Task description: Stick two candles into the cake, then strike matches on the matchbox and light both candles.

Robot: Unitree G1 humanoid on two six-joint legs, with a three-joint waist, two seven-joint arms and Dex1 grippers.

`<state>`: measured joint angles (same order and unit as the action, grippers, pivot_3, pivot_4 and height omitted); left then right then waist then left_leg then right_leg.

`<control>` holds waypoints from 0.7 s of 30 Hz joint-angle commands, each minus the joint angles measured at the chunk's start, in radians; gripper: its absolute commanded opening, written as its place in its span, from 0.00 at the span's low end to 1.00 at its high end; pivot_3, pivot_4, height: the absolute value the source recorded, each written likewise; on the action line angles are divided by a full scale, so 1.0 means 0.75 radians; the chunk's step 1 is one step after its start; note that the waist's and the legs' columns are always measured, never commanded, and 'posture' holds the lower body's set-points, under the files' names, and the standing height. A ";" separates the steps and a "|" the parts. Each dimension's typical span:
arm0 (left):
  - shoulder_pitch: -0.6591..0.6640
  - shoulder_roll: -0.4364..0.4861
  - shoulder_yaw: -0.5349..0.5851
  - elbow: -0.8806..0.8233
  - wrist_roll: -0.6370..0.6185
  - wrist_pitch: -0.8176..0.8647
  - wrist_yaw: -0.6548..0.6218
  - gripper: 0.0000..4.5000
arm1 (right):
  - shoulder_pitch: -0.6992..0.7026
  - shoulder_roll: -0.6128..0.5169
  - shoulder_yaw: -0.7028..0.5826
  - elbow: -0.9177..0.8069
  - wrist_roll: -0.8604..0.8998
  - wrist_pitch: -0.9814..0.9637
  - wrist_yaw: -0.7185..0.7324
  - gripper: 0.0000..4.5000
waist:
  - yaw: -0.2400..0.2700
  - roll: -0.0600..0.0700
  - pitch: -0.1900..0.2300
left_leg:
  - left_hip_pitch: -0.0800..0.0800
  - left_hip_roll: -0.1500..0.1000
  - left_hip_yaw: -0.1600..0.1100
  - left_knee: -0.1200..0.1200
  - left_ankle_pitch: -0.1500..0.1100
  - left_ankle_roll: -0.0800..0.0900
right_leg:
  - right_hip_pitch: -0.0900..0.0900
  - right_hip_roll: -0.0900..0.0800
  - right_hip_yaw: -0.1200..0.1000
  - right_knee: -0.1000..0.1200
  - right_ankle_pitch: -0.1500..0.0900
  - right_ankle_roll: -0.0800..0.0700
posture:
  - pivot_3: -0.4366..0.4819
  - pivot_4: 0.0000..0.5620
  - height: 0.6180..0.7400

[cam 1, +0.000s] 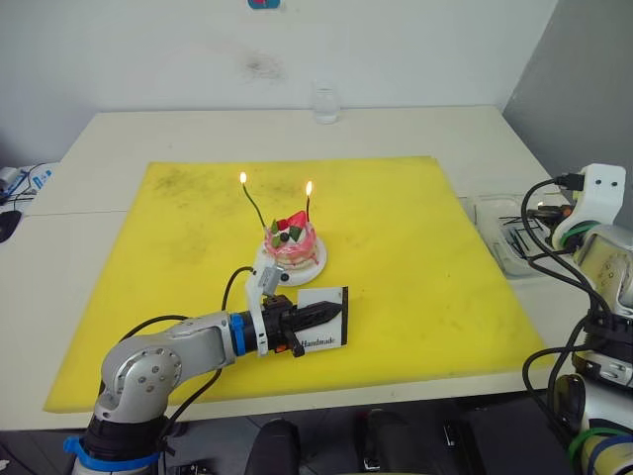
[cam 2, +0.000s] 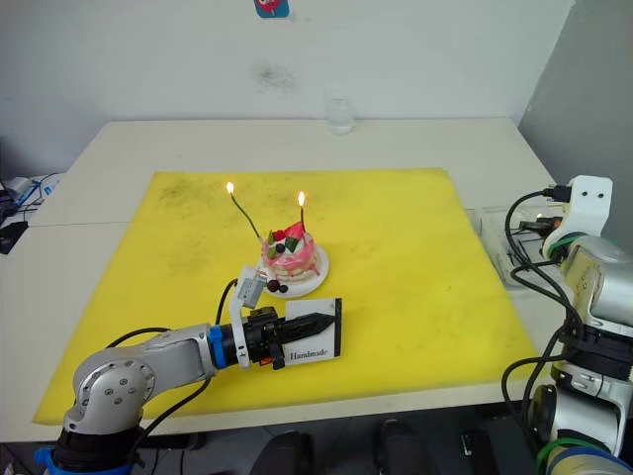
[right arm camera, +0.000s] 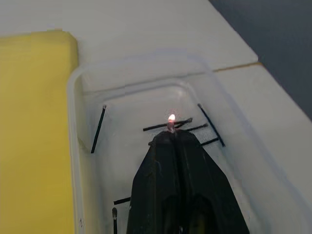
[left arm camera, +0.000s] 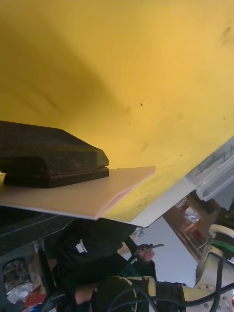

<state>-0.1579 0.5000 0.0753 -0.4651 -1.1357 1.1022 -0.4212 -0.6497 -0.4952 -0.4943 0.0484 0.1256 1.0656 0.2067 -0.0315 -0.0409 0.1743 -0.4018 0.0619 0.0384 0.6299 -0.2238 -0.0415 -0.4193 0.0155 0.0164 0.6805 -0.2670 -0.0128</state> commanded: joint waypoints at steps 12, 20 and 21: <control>-0.014 0.001 0.030 -0.047 -0.056 -0.023 0.052 0.00 | 0.004 -0.072 0.031 -0.205 0.106 -0.141 0.005 0.99 | 0.001 0.003 0.002 | 0.000 0.000 0.000 0.000 0.000 0.000 | 0.000 0.000 0.000 0.000 0.000 0.000 | 0.48 0.27 0.96; -0.109 0.078 0.052 0.014 -0.242 0.148 0.236 0.00 | 0.180 -0.302 0.257 -0.606 0.316 -0.304 0.513 0.99 | 0.001 0.003 0.002 | 0.000 0.000 -0.001 0.000 0.000 0.000 | 0.000 0.001 -0.001 0.000 0.000 0.000 | 0.48 0.27 0.96; -0.122 0.094 0.045 0.026 -0.239 0.170 0.262 0.00 | 0.216 -0.355 0.285 -0.657 0.356 -0.318 0.606 0.99 | 0.002 0.003 0.002 | 0.000 0.000 -0.001 0.000 0.000 0.000 | 0.000 0.001 -0.001 -0.001 0.000 0.000 | 0.48 0.27 0.96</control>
<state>-0.2322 0.5587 0.0984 -0.4475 -1.2901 1.2067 -0.2590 -0.4922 -0.7233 -0.2967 -0.3592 0.3393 0.8617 0.5568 -0.0299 -0.0388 0.1756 -0.4019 0.0622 0.0371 0.6298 -0.2238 -0.0414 -0.4192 0.0159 0.0152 0.6801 -0.2672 -0.0125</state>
